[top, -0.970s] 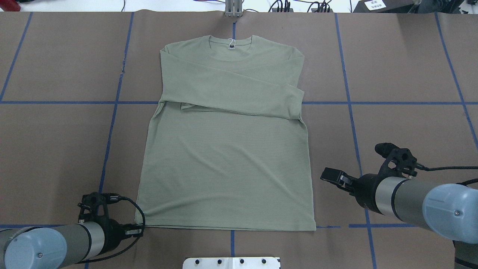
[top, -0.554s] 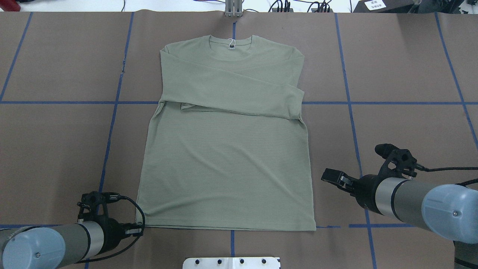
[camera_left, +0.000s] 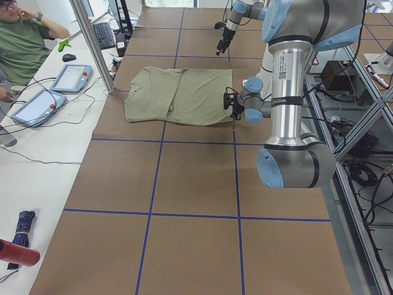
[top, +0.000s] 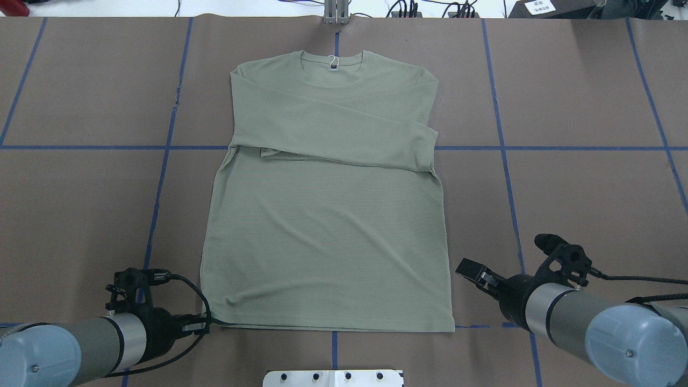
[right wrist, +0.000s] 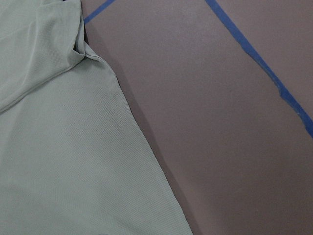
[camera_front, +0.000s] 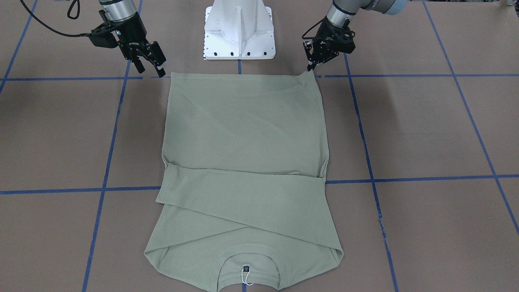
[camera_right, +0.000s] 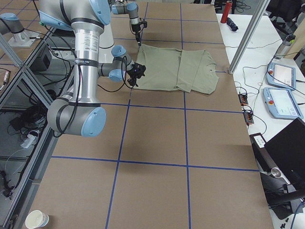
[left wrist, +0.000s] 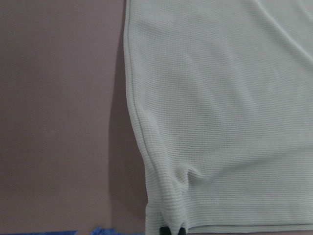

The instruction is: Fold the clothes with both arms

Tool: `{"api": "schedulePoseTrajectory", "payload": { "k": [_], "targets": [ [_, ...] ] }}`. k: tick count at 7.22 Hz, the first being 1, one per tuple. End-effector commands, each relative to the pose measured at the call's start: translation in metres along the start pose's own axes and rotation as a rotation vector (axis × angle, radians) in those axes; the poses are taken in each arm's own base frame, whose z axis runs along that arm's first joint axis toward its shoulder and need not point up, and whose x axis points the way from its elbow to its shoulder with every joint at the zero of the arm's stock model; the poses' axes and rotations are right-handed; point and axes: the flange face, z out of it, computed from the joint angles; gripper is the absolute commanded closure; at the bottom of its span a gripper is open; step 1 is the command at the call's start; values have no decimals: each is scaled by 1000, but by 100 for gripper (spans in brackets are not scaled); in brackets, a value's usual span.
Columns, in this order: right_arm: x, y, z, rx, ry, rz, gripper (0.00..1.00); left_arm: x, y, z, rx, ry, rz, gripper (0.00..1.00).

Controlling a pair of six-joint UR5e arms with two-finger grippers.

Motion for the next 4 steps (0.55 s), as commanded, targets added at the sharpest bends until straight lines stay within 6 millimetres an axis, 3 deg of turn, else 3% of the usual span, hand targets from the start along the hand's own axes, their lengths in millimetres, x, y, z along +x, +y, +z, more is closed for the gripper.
{"api": "schedulePoseTrajectory", "payload": {
  "k": [1, 2, 3, 4],
  "targets": [
    [12, 41, 13, 36, -22, 0, 10, 8, -6, -11, 42, 24, -4, 100],
    [19, 54, 29, 61, -19, -26, 11, 9, -7, -12, 53, 27, -5, 100],
    [26, 68, 39, 56, -6, -49, 30, 11, -8, -15, 55, 33, -6, 100],
    [28, 76, 47, 53, 1, -55, 32, 10, -9, -16, 61, 33, -6, 100]
  ]
}}
